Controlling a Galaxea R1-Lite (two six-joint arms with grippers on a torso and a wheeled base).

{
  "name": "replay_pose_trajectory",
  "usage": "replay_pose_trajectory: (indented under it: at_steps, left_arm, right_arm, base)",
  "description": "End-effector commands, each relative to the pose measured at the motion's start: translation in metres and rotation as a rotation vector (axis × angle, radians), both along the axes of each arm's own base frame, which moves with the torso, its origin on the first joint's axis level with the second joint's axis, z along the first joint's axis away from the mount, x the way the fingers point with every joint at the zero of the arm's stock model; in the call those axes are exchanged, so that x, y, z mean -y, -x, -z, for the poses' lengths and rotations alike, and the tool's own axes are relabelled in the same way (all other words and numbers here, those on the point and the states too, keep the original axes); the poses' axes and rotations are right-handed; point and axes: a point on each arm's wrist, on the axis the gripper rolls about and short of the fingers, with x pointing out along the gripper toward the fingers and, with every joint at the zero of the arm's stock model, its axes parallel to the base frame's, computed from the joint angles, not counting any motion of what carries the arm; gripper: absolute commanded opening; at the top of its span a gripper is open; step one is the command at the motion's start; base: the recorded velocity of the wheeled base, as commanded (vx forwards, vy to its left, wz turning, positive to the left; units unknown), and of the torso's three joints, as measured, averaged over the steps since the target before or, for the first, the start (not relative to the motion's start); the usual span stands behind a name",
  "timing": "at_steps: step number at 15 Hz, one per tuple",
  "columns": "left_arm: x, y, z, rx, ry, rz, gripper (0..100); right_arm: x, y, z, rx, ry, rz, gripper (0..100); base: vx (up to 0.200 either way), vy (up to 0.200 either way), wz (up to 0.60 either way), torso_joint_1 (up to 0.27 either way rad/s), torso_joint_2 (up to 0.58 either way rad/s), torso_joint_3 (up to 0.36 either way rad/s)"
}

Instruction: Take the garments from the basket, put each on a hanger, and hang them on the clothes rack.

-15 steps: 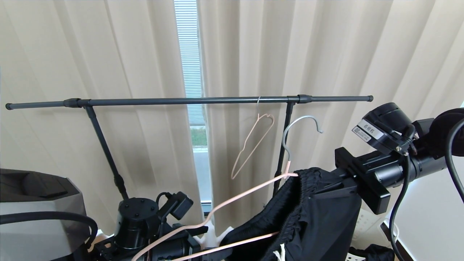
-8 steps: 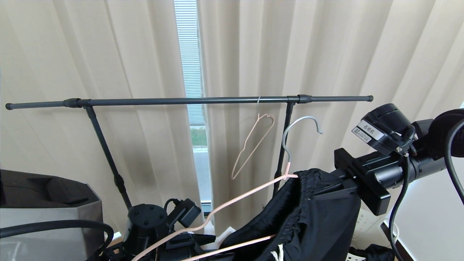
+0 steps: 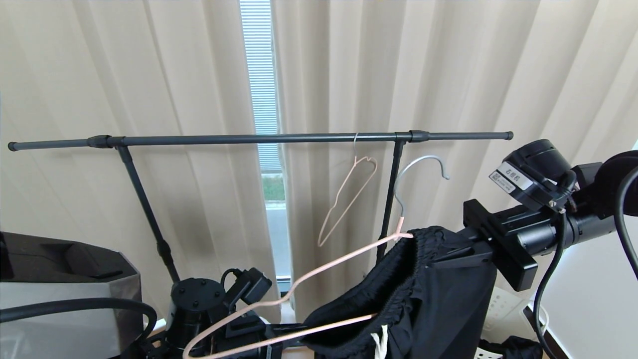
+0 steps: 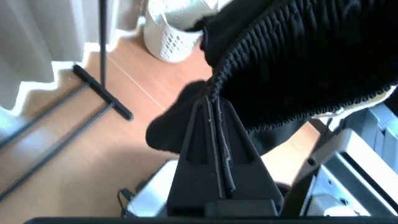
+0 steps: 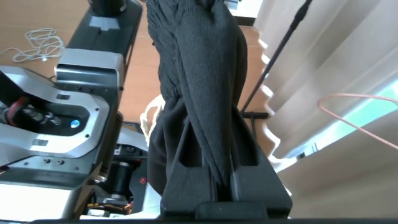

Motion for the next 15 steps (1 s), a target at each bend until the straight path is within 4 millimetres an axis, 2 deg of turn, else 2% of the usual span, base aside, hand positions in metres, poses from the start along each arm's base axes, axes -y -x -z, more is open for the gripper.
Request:
replay_pose_trajectory:
  at_steps: [1, 7, 10, 12, 15]
  left_arm:
    - [-0.005, -0.003, -0.001, 0.01, 0.007, -0.021, 0]
    - [-0.026, -0.02, -0.004, 0.061, -0.002, -0.109, 0]
    - [-0.029, -0.024, -0.005, 0.073, -0.001, -0.127, 0]
    - [-0.03, -0.024, -0.007, 0.08, 0.001, -0.129, 0]
    - [-0.036, -0.029, -0.009, 0.106, -0.003, -0.152, 0]
  right_arm:
    - [0.009, -0.003, -0.001, 0.016, -0.003, 0.034, 0]
    - [0.029, -0.016, 0.0, 0.093, 0.031, 0.134, 0]
    - [0.031, -0.02, 0.007, 0.139, 0.085, 0.177, 0]
    - [0.032, -0.024, 0.018, 0.224, 0.141, 0.233, 0]
    - [0.036, -0.026, 0.022, 0.269, 0.167, 0.274, 0]
  base:
    - [0.0, 0.0, 0.0, 0.0, 0.0, 0.0]
    - [0.0, 0.0, 0.0, 0.0, 0.0, 0.0]
    - [0.0, 0.0, 0.0, 0.0, 0.0, 0.0]
    - [0.0, 0.0, 0.0, 0.0, 0.0, 0.0]
    - [0.0, 0.0, 0.0, 0.0, 0.0, 0.0]
